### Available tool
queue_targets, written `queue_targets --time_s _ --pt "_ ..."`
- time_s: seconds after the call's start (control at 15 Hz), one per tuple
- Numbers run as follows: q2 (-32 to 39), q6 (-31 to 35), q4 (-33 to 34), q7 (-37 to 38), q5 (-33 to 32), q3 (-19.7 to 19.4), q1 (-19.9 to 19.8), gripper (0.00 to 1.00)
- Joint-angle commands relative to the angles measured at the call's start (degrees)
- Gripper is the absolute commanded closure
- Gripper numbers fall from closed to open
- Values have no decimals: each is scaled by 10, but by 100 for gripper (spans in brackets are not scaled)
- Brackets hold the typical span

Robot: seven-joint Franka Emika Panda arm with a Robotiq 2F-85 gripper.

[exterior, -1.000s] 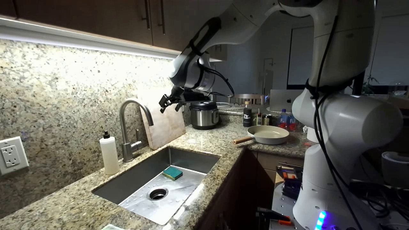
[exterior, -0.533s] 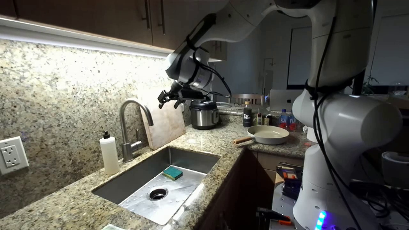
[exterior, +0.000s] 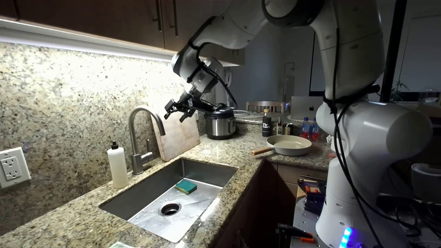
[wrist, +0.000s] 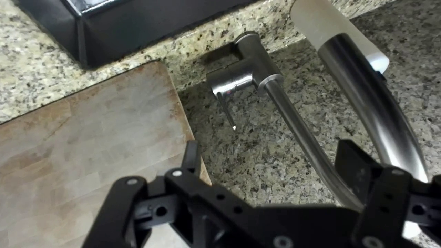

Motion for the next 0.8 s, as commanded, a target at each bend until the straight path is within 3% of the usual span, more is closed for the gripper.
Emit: queue_targets --time_s 0.0,0.47,0.73 --pt "-106 -100 49 -59 132 -48 0 0" --pt "-269 -245 104 -83 357 -123 3 0" --pt "-336 -313 136 -74 432 -156 6 0"
